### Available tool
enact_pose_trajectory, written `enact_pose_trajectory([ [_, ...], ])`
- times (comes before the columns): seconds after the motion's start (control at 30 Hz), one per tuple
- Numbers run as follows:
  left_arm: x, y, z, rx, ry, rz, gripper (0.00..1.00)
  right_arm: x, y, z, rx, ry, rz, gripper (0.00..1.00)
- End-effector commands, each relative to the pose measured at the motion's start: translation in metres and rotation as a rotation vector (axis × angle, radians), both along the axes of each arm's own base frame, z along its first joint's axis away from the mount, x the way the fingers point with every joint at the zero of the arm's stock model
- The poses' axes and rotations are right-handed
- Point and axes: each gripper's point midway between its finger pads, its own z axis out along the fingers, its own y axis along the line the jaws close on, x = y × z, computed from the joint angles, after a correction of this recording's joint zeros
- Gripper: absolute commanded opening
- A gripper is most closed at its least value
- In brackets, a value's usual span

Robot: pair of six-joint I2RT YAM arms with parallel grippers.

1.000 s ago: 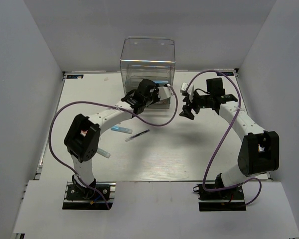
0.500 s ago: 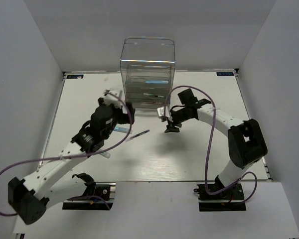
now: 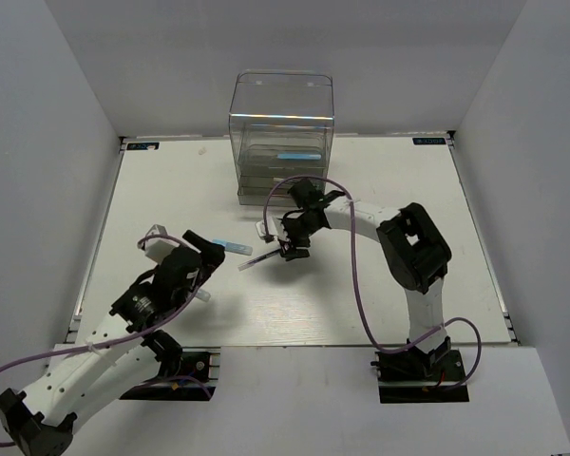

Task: Sort the stationery into containers
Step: Pick up the pen from the center of the board.

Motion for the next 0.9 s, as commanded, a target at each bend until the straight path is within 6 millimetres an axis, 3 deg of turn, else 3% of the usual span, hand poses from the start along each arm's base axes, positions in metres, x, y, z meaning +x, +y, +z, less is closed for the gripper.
enact_pose_trajectory([
  [0.0,-0.013,0.019,-0.017,-0.079,0.083,0.163,1.00,0.000,0.017,0.003,-0.009,-0.028,0.031,0.70],
  [0.13,-0.020,0.022,-0.029,-0.107,0.124,0.195,1.00,-0.006,0.023,-0.004,-0.034,-0.006,0.053,0.68],
  [0.23,-0.025,0.026,-0.040,-0.116,0.165,0.237,1.00,-0.016,0.021,-0.014,-0.070,0.017,0.084,0.60],
  [0.37,-0.031,0.031,-0.050,-0.125,0.224,0.303,1.00,-0.020,0.015,-0.025,-0.103,0.037,0.087,0.47],
  [0.5,-0.034,0.033,-0.056,-0.123,0.250,0.331,1.00,-0.025,0.005,-0.033,-0.145,0.062,0.086,0.25],
  [0.63,-0.035,0.034,-0.064,-0.106,0.264,0.334,1.00,-0.029,-0.004,-0.033,-0.170,0.080,0.065,0.10],
  [0.73,-0.037,0.035,-0.067,-0.096,0.278,0.343,1.00,-0.024,-0.007,-0.023,-0.162,0.069,0.017,0.03],
  [0.77,-0.038,0.037,-0.070,-0.082,0.291,0.345,1.00,-0.023,-0.005,-0.006,-0.132,0.060,-0.012,0.03],
  [0.83,-0.040,0.038,-0.073,-0.073,0.304,0.354,1.00,-0.020,-0.003,0.007,-0.089,0.052,-0.037,0.01],
  [0.87,-0.040,0.038,-0.073,-0.073,0.304,0.354,1.00,-0.018,-0.003,0.030,-0.041,0.023,-0.066,0.01],
])
